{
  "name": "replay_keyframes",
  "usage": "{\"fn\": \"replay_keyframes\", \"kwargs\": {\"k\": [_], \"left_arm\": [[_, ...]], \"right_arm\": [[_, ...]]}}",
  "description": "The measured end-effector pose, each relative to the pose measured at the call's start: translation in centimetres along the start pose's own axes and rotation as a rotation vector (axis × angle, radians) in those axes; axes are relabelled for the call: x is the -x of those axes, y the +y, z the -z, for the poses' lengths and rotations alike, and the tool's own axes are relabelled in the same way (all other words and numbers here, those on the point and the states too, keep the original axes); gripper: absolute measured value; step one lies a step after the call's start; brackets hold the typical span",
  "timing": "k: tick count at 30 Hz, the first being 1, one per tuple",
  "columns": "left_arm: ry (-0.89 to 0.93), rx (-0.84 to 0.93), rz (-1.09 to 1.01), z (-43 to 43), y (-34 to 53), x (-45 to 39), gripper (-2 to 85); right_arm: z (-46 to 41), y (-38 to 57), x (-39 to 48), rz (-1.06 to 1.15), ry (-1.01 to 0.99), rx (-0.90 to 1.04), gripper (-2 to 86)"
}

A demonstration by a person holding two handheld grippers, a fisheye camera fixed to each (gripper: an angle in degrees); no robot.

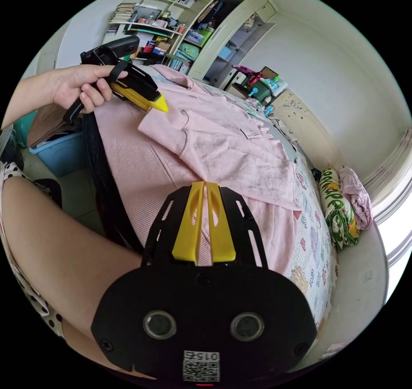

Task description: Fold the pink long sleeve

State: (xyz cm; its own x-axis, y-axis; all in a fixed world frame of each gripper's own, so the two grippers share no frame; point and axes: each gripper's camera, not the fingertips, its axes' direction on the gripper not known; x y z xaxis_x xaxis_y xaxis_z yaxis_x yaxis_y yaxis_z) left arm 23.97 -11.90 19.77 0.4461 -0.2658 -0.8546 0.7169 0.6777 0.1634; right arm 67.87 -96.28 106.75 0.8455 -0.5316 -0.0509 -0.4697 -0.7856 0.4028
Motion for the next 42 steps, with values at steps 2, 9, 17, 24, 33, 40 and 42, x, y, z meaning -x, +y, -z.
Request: {"fn": "replay_keyframes", "kwargs": {"k": [2,9,17,24,33,40,42], "left_arm": [[-0.038,-0.011,-0.037,0.9,0.6,-0.6,2.3],[-0.146,-0.013,-0.132,3.9,2.6,-1.7,0.8],[-0.158,0.07,-0.108,6.7,3.5,1.7,1.5],[-0.164,-0.329,0.059,25.7,3.7,10.1,7.3],[-0.373,-0.695,0.363,45.4,-1.6,23.1,15.0],[-0.393,-0.824,0.553,52.5,-9.1,29.8,18.0],[-0.421,-0.859,0.559,53.3,-11.0,30.2,18.2]], "right_arm": [[-0.2,-0.1,0.8,0.004,0.002,-0.001,-0.8],[0.0,-1.2,4.2,0.0,-0.019,-0.027,-1.0],[1.5,-3.6,7.3,-0.163,0.058,-0.078,-1.0],[2.2,-9.2,13.1,-0.14,0.057,-0.028,-1.0],[9.5,-24.3,21.8,-0.03,-0.056,-0.047,-1.1],[11.4,-39.3,26.9,-0.066,-0.242,0.077,-1.0],[11.1,-42.0,28.1,-0.059,-0.302,0.143,-1.1]]}}
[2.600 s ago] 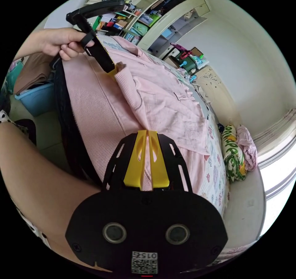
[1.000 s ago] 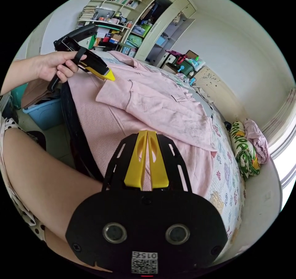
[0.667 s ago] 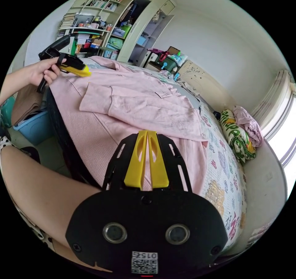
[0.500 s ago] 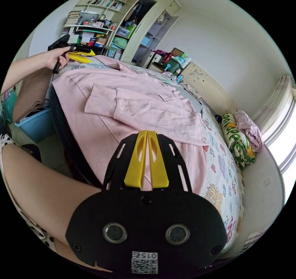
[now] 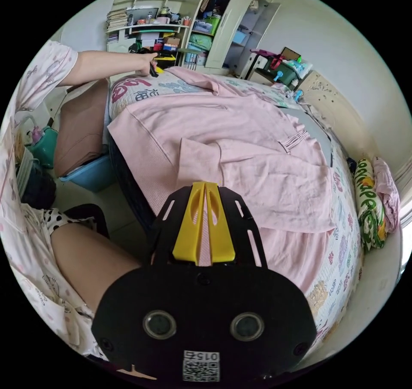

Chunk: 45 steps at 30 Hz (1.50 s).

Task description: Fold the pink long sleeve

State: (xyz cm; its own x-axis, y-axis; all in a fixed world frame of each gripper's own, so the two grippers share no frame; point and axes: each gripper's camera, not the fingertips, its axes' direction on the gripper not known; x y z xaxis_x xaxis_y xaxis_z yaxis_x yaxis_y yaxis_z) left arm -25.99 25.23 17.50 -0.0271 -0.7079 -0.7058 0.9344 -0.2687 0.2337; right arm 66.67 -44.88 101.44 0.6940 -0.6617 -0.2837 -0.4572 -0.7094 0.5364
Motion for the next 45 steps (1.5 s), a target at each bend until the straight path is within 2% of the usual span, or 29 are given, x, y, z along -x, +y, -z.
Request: {"fn": "replay_keyframes", "kwargs": {"k": [5,10,15,18,21,23,24,26,28,30,33,37,39,45], "left_arm": [[-0.063,0.012,-0.041,-2.8,-3.4,-2.4,16.5],[-0.098,0.025,-0.002,-4.4,-5.1,-4.0,7.0],[-0.011,-0.054,-0.143,-3.1,-2.8,-11.3,1.3],[0.099,-0.102,-0.462,-1.0,3.8,-25.8,-0.2],[0.229,-0.05,-0.814,1.2,13.2,-38.9,-0.4],[0.345,0.058,-1.217,4.6,27.2,-49.8,-0.2],[0.372,0.132,-1.414,5.7,35.1,-53.2,0.0],[0.372,0.235,-1.584,5.8,45.5,-55.0,0.3],[0.371,0.39,-1.619,3.6,52.5,-55.0,0.6],[0.338,0.584,-1.591,0.4,57.6,-55.2,1.0],[0.28,0.517,-1.59,1.0,59.0,-57.1,1.7],[0.248,0.58,-1.534,0.2,59.4,-60.7,4.8],[0.243,0.563,-1.55,0.8,59.9,-62.2,6.1],[0.271,0.53,-1.677,1.5,63.9,-66.6,8.1]], "right_arm": [[3.8,-6.2,1.1,-0.065,-0.07,0.01,-1.0],[8.8,-13.0,1.1,-0.135,-0.174,0.006,-1.0],[14.1,-19.4,3.0,-0.135,-0.152,-0.005,-1.0],[17.9,-23.1,3.2,-0.141,-0.161,-0.014,-0.9],[22.5,-27.1,1.7,-0.201,-0.226,-0.01,-0.5],[26.9,-28.6,-0.2,-0.277,-0.396,-0.106,0.1],[30.4,-28.9,-1.7,-0.311,-0.535,-0.226,1.1],[34.8,-28.7,-4.6,-0.427,-0.656,-0.362,3.9],[39.0,-26.9,-8.9,-0.703,-0.63,-0.423,8.3],[41.3,-25.1,-11.4,-0.85,-0.597,-0.414,9.2],[43.7,-23.4,-14.7,-1.027,-0.656,-0.392,11.2],[45.7,-24.7,-16.9,-1.163,-0.772,-0.384,12.5],[47.0,-26.1,-17.3,-1.153,-0.861,-0.403,12.8],[53.3,-29.2,-18.9,-1.159,-0.907,-0.404,12.9]]}}
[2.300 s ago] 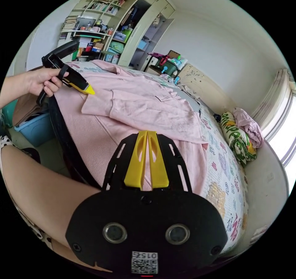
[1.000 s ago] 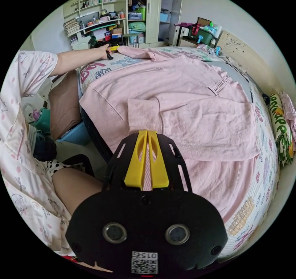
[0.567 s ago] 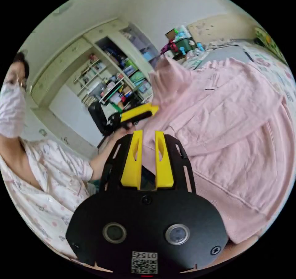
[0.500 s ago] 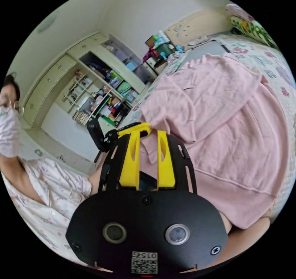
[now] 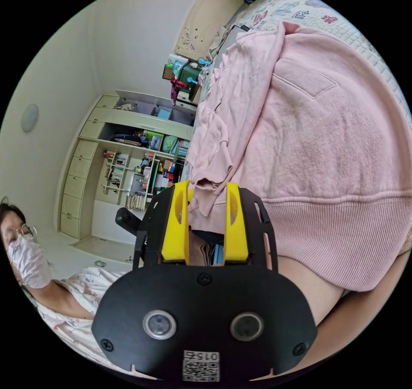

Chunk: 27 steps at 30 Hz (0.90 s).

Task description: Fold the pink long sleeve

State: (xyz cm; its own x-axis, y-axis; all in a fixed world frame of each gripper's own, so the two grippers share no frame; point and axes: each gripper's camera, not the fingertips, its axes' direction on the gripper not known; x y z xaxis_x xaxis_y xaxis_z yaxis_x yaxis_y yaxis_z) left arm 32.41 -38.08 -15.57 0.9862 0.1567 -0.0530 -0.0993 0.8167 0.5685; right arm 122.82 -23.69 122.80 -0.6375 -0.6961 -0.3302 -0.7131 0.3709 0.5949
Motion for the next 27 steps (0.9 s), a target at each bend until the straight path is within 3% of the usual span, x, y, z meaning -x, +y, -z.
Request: {"fn": "replay_keyframes", "kwargs": {"k": [6,10,15,27], "left_arm": [[-0.031,0.042,-0.125,-1.6,-5.9,-0.5,9.5],[0.026,0.189,-0.17,-5.7,-7.4,0.9,8.9],[0.061,0.098,-0.023,-4.3,-6.9,5.0,2.0],[0.159,-0.118,0.077,1.2,-3.8,9.4,0.0]], "right_arm": [[2.4,-0.4,4.3,-0.058,-0.092,-0.006,11.8],[3.2,-0.2,8.0,-0.049,-0.077,-0.014,11.7],[3.3,0.1,11.5,-0.032,-0.062,0.011,12.1],[4.8,2.0,13.1,-0.1,-0.141,-0.074,13.8]]}}
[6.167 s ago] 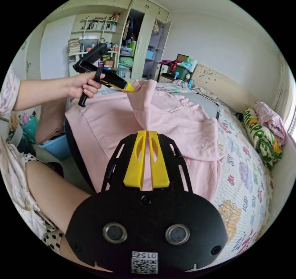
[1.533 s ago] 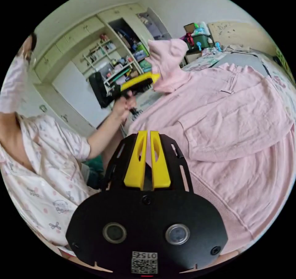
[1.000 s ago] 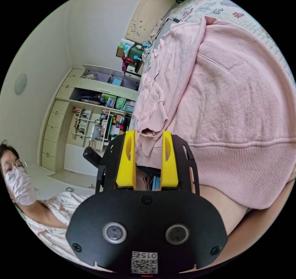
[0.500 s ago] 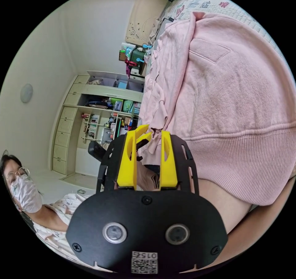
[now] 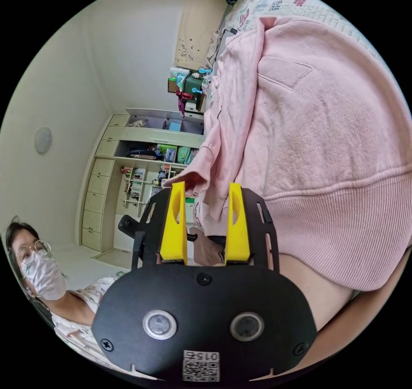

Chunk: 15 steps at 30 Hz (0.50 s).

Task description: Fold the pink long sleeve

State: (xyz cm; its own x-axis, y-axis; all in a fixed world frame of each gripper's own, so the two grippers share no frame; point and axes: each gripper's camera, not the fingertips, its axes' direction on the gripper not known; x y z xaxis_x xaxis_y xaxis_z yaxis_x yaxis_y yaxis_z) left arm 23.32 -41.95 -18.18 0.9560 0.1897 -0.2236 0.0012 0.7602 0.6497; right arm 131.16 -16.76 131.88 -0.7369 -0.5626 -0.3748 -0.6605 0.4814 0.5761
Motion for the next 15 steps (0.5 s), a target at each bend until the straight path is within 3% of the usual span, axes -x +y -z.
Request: {"fn": "replay_keyframes", "kwargs": {"k": [6,15], "left_arm": [[0.072,-0.015,0.085,-0.6,3.7,2.4,-0.2],[0.083,-0.002,0.109,-2.8,8.3,3.5,-0.2]], "right_arm": [[-0.4,1.3,-2.6,-0.055,-0.166,-0.001,13.7],[-5.7,4.6,-3.8,-0.031,-0.062,0.023,2.2]]}}
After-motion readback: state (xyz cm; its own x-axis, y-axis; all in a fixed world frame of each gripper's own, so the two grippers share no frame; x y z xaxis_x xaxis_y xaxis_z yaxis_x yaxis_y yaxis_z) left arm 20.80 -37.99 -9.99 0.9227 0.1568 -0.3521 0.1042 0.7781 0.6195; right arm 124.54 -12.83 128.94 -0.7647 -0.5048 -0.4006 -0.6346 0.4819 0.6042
